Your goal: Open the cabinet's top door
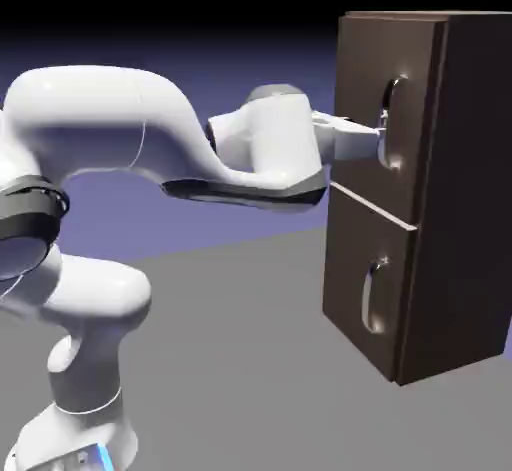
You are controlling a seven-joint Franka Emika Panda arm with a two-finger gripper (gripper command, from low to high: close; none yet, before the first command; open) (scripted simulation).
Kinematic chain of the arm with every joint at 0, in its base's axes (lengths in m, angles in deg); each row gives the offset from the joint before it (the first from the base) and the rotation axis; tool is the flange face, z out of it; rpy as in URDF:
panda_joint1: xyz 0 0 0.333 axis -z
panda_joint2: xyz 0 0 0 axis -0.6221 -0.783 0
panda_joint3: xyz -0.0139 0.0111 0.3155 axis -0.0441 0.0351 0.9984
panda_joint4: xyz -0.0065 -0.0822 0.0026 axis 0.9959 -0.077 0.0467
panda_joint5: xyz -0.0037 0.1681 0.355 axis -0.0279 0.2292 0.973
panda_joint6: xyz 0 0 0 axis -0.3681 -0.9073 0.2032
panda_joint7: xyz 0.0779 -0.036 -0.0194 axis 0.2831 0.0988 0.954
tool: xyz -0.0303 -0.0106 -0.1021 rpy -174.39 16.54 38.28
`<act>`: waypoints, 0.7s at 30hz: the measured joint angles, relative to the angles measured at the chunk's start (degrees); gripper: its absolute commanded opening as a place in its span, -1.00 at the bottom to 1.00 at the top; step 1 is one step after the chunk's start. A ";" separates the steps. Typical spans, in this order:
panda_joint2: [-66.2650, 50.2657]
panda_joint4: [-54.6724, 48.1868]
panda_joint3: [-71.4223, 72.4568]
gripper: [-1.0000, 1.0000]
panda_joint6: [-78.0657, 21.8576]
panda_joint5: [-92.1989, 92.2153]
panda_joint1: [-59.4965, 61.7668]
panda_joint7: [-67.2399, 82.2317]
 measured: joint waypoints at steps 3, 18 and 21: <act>-3.41 -4.92 -4.81 0.00 -0.45 -1.77 -6.26 -1.64; -7.88 3.81 14.51 -1.00 -12.00 13.42 11.56 -1.39; -5.96 7.70 20.28 -1.00 -18.31 20.89 14.46 2.23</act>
